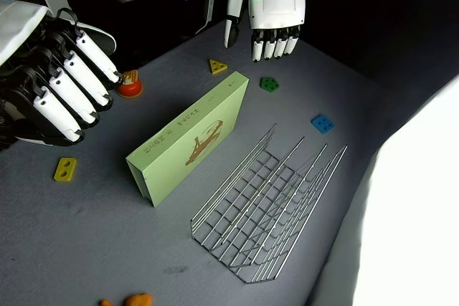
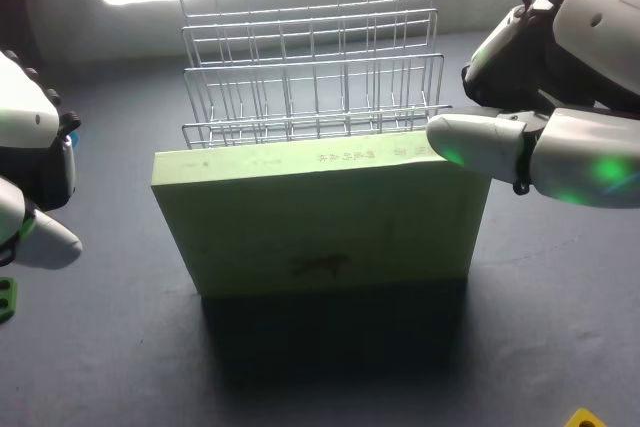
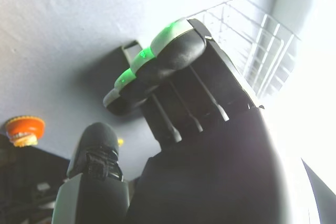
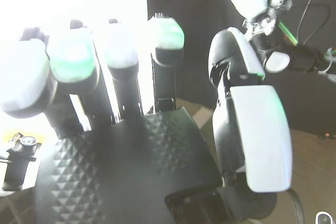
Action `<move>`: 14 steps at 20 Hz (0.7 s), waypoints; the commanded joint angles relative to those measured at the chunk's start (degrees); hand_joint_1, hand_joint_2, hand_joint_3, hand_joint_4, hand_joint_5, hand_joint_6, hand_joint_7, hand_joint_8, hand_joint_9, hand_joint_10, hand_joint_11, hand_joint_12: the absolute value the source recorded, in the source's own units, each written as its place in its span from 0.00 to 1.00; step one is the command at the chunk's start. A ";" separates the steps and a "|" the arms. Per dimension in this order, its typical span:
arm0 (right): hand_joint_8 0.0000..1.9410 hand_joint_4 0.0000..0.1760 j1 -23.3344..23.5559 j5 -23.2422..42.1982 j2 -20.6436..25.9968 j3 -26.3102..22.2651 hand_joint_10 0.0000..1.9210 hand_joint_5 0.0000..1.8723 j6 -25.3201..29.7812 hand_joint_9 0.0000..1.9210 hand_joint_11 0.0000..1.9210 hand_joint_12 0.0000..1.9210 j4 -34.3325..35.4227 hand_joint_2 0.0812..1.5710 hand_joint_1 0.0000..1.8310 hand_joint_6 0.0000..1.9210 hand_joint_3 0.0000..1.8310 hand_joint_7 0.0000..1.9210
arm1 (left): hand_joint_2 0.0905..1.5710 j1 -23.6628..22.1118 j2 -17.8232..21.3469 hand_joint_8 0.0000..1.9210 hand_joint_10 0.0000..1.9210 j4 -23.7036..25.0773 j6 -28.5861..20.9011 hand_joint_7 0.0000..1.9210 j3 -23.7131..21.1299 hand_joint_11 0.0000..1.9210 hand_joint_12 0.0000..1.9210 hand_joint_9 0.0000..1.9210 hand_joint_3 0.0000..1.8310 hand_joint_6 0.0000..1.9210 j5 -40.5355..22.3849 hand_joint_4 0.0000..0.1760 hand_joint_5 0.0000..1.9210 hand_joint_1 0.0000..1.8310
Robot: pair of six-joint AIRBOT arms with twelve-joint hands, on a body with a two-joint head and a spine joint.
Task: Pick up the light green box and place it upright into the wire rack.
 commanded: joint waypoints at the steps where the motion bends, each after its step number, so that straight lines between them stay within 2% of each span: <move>1: 0.02 0.00 0.63 5.93 0.16 -0.21 0.03 0.04 -0.06 0.02 0.00 0.04 -1.15 0.61 0.20 0.06 0.11 0.04 | 0.68 -0.19 -0.02 0.03 0.07 0.53 0.16 0.11 0.23 0.00 0.36 0.09 0.12 0.06 3.58 0.16 0.08 0.15; 2: 0.02 0.00 0.62 5.86 0.15 -0.21 0.03 0.04 -0.06 0.02 0.00 0.04 -1.15 0.61 0.20 0.06 0.11 0.04 | 0.68 -0.12 -0.02 0.03 0.07 0.53 0.17 0.11 0.32 0.00 0.36 0.09 0.12 0.06 3.58 0.16 0.08 0.15; 3: 0.00 0.00 0.62 5.86 0.14 -0.22 0.01 0.06 -0.02 0.02 0.00 0.02 -1.14 0.67 0.19 0.02 0.02 0.05 | 0.74 -0.10 -0.02 0.00 0.02 0.53 0.17 0.12 0.36 0.00 0.35 0.11 0.03 0.01 3.58 0.16 0.10 0.15; 4: 0.00 0.00 0.62 5.86 0.13 -0.22 0.00 0.06 0.11 0.03 0.00 0.05 -1.14 0.66 0.21 0.00 0.00 0.05 | 0.72 -0.11 -0.02 0.00 0.01 0.53 0.17 0.10 0.37 0.00 0.34 0.11 0.01 0.00 3.58 0.25 0.10 0.12; 5: 0.00 0.00 0.61 5.86 0.13 -0.22 0.00 0.06 0.32 0.04 0.00 0.06 -1.14 0.66 0.21 0.00 0.00 0.05 | 0.72 -0.15 -0.02 0.00 0.01 0.53 0.17 0.09 0.36 0.00 0.33 0.11 0.00 0.00 3.58 0.27 0.10 0.12; 7: 0.00 0.00 0.59 5.38 0.13 -0.21 0.01 0.06 0.31 0.05 0.00 0.08 -0.94 0.65 0.20 0.00 0.00 0.05 | 0.72 -0.12 -0.02 0.00 0.01 0.53 0.16 0.09 0.36 0.00 0.34 0.12 0.00 0.00 3.58 0.26 0.09 0.11; 8: 0.00 0.00 0.62 4.89 0.13 -0.19 0.00 0.05 0.21 0.03 0.00 0.03 -0.14 0.66 0.18 0.00 0.00 0.04 | 0.71 -0.08 -0.02 0.00 0.00 0.53 0.16 0.08 0.39 0.00 0.32 0.10 0.00 0.00 3.58 0.23 0.09 0.10; 9: 0.00 0.00 1.00 3.00 -0.09 0.04 0.00 0.05 -0.06 0.04 0.00 0.06 1.71 0.66 0.17 0.00 0.00 0.04 | 0.71 -0.08 -0.02 0.00 0.00 0.53 0.16 0.09 0.40 0.00 0.30 0.09 0.00 0.00 3.58 0.19 0.09 0.11; 12: 0.00 0.00 2.00 -1.22 -2.03 1.79 0.00 0.07 -0.07 0.05 0.00 0.14 4.89 0.65 0.15 0.00 0.00 0.06 | 0.71 0.22 0.01 0.00 0.00 0.53 0.16 0.08 0.59 0.00 0.28 0.08 0.00 0.00 3.58 0.18 0.07 0.08; 14: 0.00 0.00 4.24 -6.45 -4.01 3.93 0.01 0.07 -0.89 0.05 0.00 0.15 7.57 0.65 0.15 0.00 0.00 0.06 | 0.71 1.09 0.03 0.00 0.00 0.53 0.03 0.08 0.79 0.00 0.27 0.08 0.00 0.00 3.58 0.18 0.07 0.07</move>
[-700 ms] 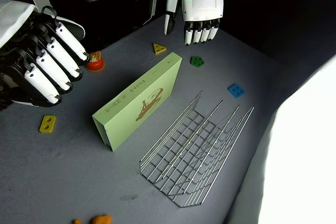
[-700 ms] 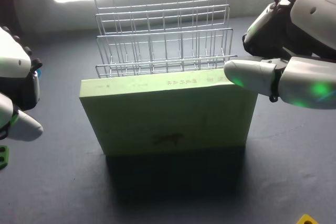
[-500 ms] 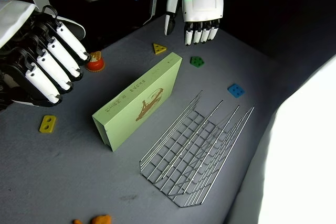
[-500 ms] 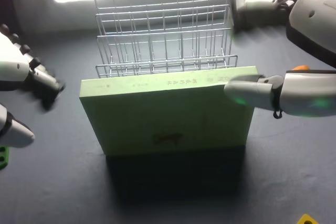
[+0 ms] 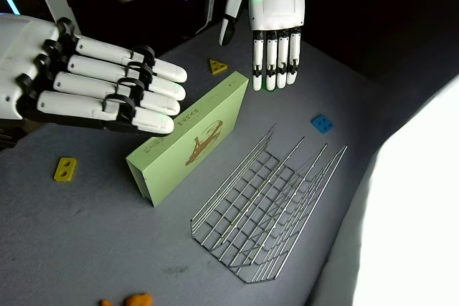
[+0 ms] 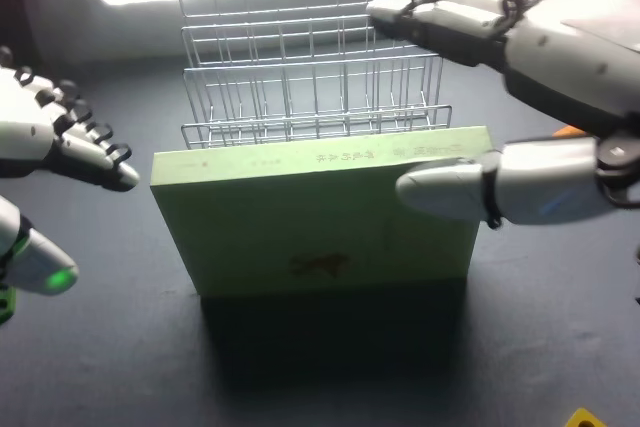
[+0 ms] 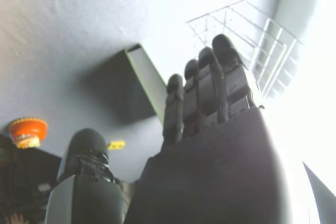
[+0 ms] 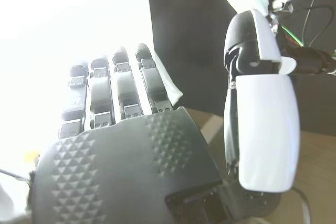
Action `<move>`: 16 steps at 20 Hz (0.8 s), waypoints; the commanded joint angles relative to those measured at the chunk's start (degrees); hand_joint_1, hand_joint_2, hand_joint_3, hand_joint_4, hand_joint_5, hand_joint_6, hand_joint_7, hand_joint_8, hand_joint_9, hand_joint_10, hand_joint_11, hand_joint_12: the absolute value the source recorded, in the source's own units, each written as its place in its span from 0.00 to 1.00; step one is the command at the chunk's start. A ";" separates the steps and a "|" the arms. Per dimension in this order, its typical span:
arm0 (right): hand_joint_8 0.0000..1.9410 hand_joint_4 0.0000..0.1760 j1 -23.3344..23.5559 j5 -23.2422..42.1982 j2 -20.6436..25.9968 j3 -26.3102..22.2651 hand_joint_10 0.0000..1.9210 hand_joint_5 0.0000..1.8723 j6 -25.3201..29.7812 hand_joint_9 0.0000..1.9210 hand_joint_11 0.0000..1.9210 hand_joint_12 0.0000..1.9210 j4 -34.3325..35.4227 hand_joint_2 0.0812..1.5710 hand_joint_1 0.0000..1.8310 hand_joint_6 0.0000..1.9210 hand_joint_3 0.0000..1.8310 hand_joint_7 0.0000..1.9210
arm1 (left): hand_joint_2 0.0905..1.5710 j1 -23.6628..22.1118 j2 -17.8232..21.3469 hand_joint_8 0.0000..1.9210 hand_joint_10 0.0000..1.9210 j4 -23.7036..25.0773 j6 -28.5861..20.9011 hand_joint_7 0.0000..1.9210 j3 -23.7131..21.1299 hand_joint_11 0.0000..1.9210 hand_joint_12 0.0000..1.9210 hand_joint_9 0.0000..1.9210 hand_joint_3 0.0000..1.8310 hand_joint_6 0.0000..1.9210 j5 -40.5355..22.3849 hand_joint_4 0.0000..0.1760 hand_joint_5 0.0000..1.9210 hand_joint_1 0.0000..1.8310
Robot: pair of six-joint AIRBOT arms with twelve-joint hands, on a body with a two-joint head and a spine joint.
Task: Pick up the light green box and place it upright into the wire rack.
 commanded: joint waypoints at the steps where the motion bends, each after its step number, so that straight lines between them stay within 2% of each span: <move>1: 0.00 0.00 1.80 3.12 -0.38 0.50 0.01 0.07 -1.80 0.05 0.00 0.15 1.64 0.65 0.15 0.00 0.00 0.06 | 0.72 -0.34 0.05 0.00 0.00 0.57 -0.19 0.08 0.13 0.00 0.27 0.08 0.00 0.00 3.72 0.18 0.07 0.07; 2: 0.00 0.00 3.56 0.73 -1.84 1.61 0.00 0.07 -3.59 0.05 0.00 0.15 4.54 0.65 0.15 0.00 0.00 0.06 | 0.72 -0.32 0.06 0.00 0.00 0.57 -0.19 0.08 0.12 0.00 0.27 0.08 0.00 0.00 3.72 0.18 0.07 0.07; 4: 0.00 0.00 5.40 -1.58 -4.75 3.37 0.00 0.07 -4.68 0.05 0.00 0.16 6.00 0.65 0.15 0.00 0.00 0.06 | 0.72 -0.43 0.06 0.00 0.00 0.57 -0.19 0.08 0.25 0.00 0.27 0.08 0.00 0.00 3.72 0.18 0.07 0.07; 9: 0.00 0.00 8.49 -3.17 -15.49 9.42 0.00 0.07 -30.09 0.05 0.00 0.16 34.39 0.65 0.15 0.00 0.00 0.06 | 0.72 -0.65 0.02 0.00 0.00 0.57 -0.18 0.08 0.72 0.00 0.27 0.08 0.00 0.00 3.73 0.18 0.07 0.07; 11: 0.00 0.00 9.39 -2.08 -18.46 11.00 0.00 0.06 -36.76 0.05 0.00 0.16 42.75 0.65 0.13 0.00 0.00 0.07 | 0.72 -0.85 -0.06 0.00 0.00 0.57 -0.19 0.08 1.03 0.00 0.30 0.08 0.00 0.00 3.73 0.17 0.06 0.07; 14: 0.00 0.00 10.24 2.78 -21.83 11.39 0.00 0.06 -42.12 0.05 0.00 0.16 46.06 0.65 0.13 0.00 0.00 0.07 | 0.72 -1.30 -0.32 0.00 0.00 0.57 -0.19 0.08 1.61 0.00 0.31 0.08 0.00 0.00 3.73 0.16 0.06 0.07; 16: 0.00 0.00 10.48 5.63 -24.51 12.98 0.00 0.06 -48.99 0.05 0.00 0.17 54.52 0.65 0.13 0.00 0.00 0.07 | 0.72 -1.29 -0.36 0.00 0.00 0.57 -0.20 0.08 1.78 0.00 0.31 0.08 0.00 0.00 3.73 0.16 0.06 0.07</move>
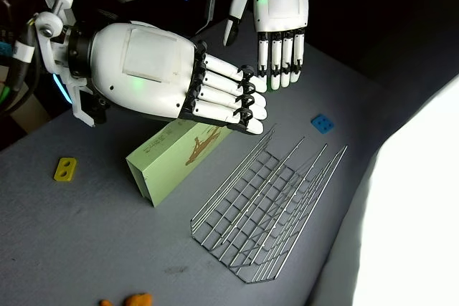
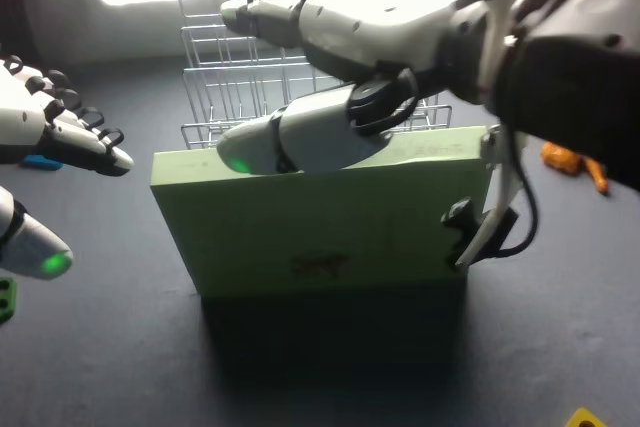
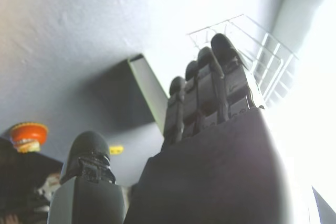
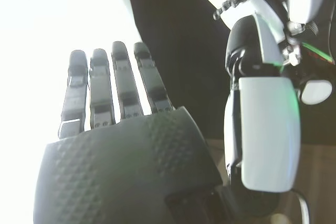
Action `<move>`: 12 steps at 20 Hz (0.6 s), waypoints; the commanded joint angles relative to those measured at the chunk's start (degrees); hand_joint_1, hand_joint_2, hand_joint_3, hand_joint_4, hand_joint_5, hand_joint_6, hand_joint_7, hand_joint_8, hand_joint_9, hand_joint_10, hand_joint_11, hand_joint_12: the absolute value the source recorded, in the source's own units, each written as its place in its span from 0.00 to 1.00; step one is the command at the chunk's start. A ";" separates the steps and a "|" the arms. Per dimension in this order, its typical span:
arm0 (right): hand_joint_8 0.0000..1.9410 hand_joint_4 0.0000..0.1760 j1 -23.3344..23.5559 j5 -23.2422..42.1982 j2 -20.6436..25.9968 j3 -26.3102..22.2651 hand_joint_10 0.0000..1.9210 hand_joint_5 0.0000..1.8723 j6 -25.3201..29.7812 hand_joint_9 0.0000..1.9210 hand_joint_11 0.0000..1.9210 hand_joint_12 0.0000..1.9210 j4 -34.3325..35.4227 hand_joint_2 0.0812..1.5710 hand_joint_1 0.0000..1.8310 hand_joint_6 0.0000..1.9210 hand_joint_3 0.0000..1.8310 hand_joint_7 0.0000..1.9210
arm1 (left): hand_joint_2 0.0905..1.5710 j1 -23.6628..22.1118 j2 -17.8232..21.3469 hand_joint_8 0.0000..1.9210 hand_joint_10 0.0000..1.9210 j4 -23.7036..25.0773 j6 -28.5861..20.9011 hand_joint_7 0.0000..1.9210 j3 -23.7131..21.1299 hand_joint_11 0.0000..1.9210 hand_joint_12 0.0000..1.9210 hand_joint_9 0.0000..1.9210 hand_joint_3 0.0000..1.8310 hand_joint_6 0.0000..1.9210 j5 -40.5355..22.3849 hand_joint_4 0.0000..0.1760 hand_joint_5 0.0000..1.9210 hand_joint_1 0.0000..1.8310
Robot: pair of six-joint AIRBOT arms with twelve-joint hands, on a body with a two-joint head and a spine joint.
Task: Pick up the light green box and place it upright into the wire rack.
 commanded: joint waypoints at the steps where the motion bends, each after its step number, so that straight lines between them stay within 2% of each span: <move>1: 0.00 0.00 0.60 3.00 -0.21 0.67 0.00 0.06 -1.30 0.05 0.00 0.17 0.12 0.65 0.13 0.00 0.00 0.07 | 0.72 -0.61 -0.02 0.00 0.00 0.64 0.04 0.08 0.24 0.00 0.31 0.08 0.00 0.00 3.41 0.16 0.06 0.07; 3: 0.00 0.00 0.14 3.47 -1.19 1.20 0.00 0.06 -1.86 0.05 0.00 0.17 0.77 0.65 0.13 0.00 0.00 0.07 | 0.72 -0.60 -0.05 0.00 0.00 0.64 0.05 0.08 0.29 0.00 0.31 0.08 0.00 0.00 3.40 0.16 0.06 0.07; 5: 0.00 0.00 -0.03 4.33 -2.17 1.28 0.00 0.06 -4.63 0.05 0.00 0.17 3.21 0.65 0.13 0.00 0.00 0.07 | 0.72 -0.53 -0.06 0.00 0.00 0.64 0.05 0.08 0.27 0.00 0.31 0.08 0.00 0.00 3.40 0.16 0.06 0.07; 6: 0.00 0.00 -0.26 4.59 -2.65 1.44 0.00 0.06 -6.43 0.05 0.00 0.10 5.01 0.65 0.14 0.00 0.00 0.07 | 0.71 -0.48 -0.06 0.00 0.00 0.64 0.05 0.08 0.26 0.00 0.24 0.07 0.00 0.01 3.40 0.00 0.07 0.08; 7: 0.00 0.00 -0.69 5.28 -3.34 1.64 0.00 0.06 -8.16 0.03 0.00 0.02 6.86 0.65 0.17 0.00 0.00 0.04 | 0.71 -0.48 -0.06 0.00 0.00 0.64 0.05 0.08 0.25 0.00 0.24 0.08 0.00 0.01 3.40 0.00 0.08 0.09; 9: 0.01 0.00 -1.17 5.76 -4.05 1.82 0.01 0.05 -10.10 0.04 0.00 0.00 9.71 0.65 0.19 0.00 0.00 0.05 | 0.71 -0.44 -0.06 0.00 0.00 0.64 0.05 0.08 0.19 0.00 0.22 0.07 0.00 0.00 3.40 0.00 0.08 0.09; 10: 0.00 0.00 -1.31 5.75 -4.19 1.81 0.00 0.01 -10.13 0.01 0.00 0.00 10.03 0.62 0.54 0.00 0.00 0.01 | 0.72 -0.38 -0.05 0.01 0.01 0.64 0.05 0.10 0.11 0.00 0.25 0.09 0.00 0.00 3.40 0.00 0.09 0.10; 11: 0.00 0.00 -1.38 5.75 -4.26 1.80 0.00 0.00 -10.18 0.01 0.00 0.00 10.33 0.62 0.60 0.00 0.00 0.01 | 0.72 -0.34 -0.05 0.01 0.01 0.64 0.05 0.12 0.07 0.00 0.25 0.09 0.00 0.01 3.40 0.00 0.11 0.13; 12: 0.00 0.00 -1.42 5.74 -4.29 1.74 0.00 0.00 -10.31 0.00 0.00 0.00 10.66 0.62 0.62 0.00 0.00 0.01 | 0.72 -0.34 -0.05 0.01 0.01 0.64 0.05 0.13 0.05 0.00 0.26 0.10 0.00 0.01 3.40 0.00 0.12 0.12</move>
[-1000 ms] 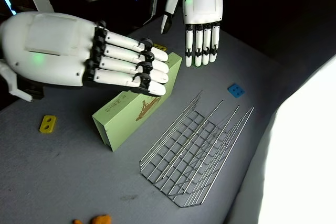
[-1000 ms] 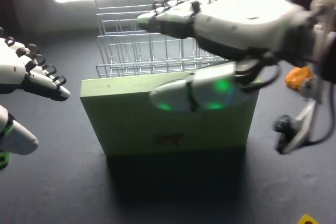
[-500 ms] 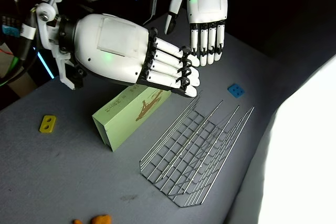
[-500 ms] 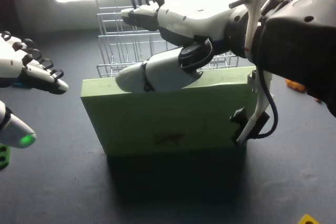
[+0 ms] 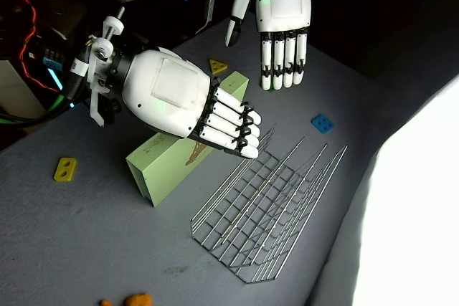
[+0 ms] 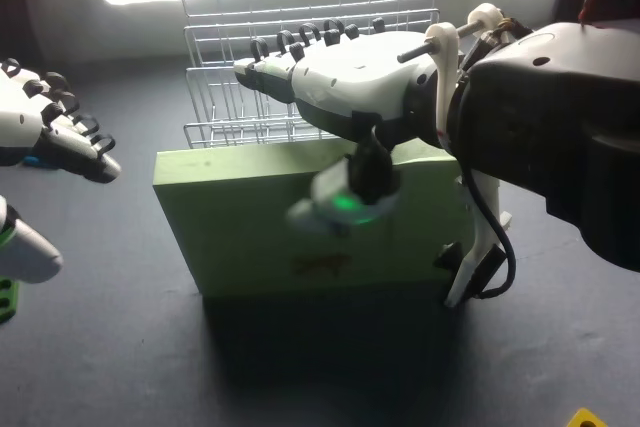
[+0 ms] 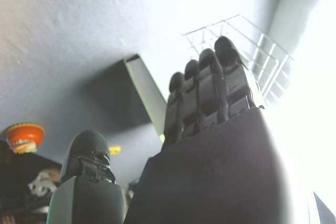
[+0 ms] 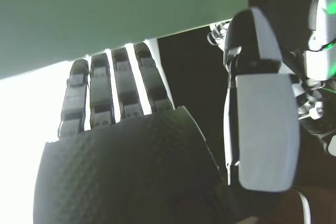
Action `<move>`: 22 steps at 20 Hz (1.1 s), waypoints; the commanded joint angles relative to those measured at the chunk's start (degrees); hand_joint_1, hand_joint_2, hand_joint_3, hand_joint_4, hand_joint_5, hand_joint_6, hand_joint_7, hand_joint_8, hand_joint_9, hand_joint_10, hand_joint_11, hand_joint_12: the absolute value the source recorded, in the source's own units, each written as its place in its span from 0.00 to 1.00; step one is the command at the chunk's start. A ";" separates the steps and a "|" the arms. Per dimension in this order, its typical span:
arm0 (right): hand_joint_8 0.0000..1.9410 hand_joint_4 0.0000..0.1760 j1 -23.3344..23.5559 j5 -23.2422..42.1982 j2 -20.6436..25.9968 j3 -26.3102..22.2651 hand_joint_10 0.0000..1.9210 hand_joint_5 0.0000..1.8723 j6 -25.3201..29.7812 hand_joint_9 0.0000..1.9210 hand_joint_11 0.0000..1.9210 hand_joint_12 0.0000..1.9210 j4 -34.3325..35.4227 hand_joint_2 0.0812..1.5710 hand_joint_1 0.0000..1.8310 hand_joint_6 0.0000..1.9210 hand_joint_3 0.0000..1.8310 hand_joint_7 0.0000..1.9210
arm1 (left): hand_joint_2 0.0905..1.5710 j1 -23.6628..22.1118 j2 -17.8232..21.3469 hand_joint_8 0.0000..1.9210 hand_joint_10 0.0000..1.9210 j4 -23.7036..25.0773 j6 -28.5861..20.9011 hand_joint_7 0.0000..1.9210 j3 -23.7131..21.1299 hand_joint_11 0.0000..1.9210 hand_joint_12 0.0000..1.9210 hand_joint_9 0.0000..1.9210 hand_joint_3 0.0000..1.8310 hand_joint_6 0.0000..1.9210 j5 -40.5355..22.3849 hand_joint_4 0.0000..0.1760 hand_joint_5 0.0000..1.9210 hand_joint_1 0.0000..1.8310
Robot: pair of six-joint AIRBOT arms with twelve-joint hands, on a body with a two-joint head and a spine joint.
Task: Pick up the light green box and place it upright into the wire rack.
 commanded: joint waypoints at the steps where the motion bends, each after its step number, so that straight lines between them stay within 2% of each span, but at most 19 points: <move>1: 0.00 0.00 0.57 0.25 0.31 -0.11 0.00 0.00 -0.17 0.00 0.00 0.00 -2.25 0.62 0.62 0.00 0.00 0.00 | 0.73 -0.34 -0.04 0.01 0.01 0.51 0.00 0.14 -0.07 0.00 0.26 0.11 0.00 0.01 3.79 0.00 0.12 0.11; 2: 0.00 0.00 0.59 0.29 0.33 -0.17 0.00 0.00 -0.25 0.00 0.00 0.00 -2.25 0.62 0.62 0.00 0.00 0.00 | 0.73 -0.33 -0.04 0.01 0.01 0.51 0.00 0.15 -0.07 0.00 0.29 0.13 0.00 0.01 3.79 0.00 0.13 0.13; 5: 0.00 0.00 0.77 0.99 0.55 -0.43 0.00 0.00 -0.74 0.00 0.00 0.00 -1.97 0.62 0.61 0.00 0.00 0.00 | 0.72 -0.33 -0.04 0.00 0.01 0.51 0.00 0.15 -0.13 0.00 0.27 0.13 0.00 0.00 3.79 0.00 0.11 0.12; 6: 0.00 0.00 1.00 1.01 0.85 -0.80 0.00 0.00 -2.31 0.00 0.00 0.00 0.40 0.62 0.61 0.00 0.00 0.00 | 0.70 -0.33 -0.04 0.00 0.00 0.51 0.00 0.13 -0.18 0.00 0.26 0.11 0.00 0.00 3.79 0.00 0.11 0.10; 7: 0.00 0.00 1.07 0.98 0.97 -0.97 0.00 0.00 -2.87 0.00 0.01 0.01 1.44 0.63 0.62 0.00 0.00 0.00 | 0.73 -0.33 -0.04 0.00 0.00 0.51 0.00 0.08 -0.19 0.00 0.16 0.06 0.00 0.00 3.79 0.00 0.07 0.05; 10: 0.00 0.00 1.08 0.92 1.16 -1.31 0.00 0.00 -5.63 0.00 0.00 0.00 6.54 0.64 0.61 0.00 0.00 0.00 | 0.73 -0.33 -0.03 0.00 0.01 0.51 0.00 0.09 -0.29 0.00 0.22 0.08 0.00 0.00 3.79 0.00 0.08 0.07; 12: 0.00 0.00 0.76 0.96 1.13 -1.30 0.00 0.00 -6.38 0.00 0.00 0.00 7.81 0.64 0.59 0.00 0.00 0.00 | 0.73 -0.33 -0.02 0.01 0.01 0.51 0.00 0.11 -0.29 0.00 0.27 0.09 0.00 0.00 3.79 0.00 0.08 0.05; 22: 0.00 0.00 0.87 0.04 1.03 -0.96 0.00 0.00 -5.97 0.01 0.00 0.00 7.81 0.67 0.55 0.00 0.01 0.01 | 0.71 0.42 -0.08 0.00 0.01 0.51 0.00 0.13 -0.39 0.00 0.29 0.11 0.00 0.01 3.79 0.00 0.11 0.07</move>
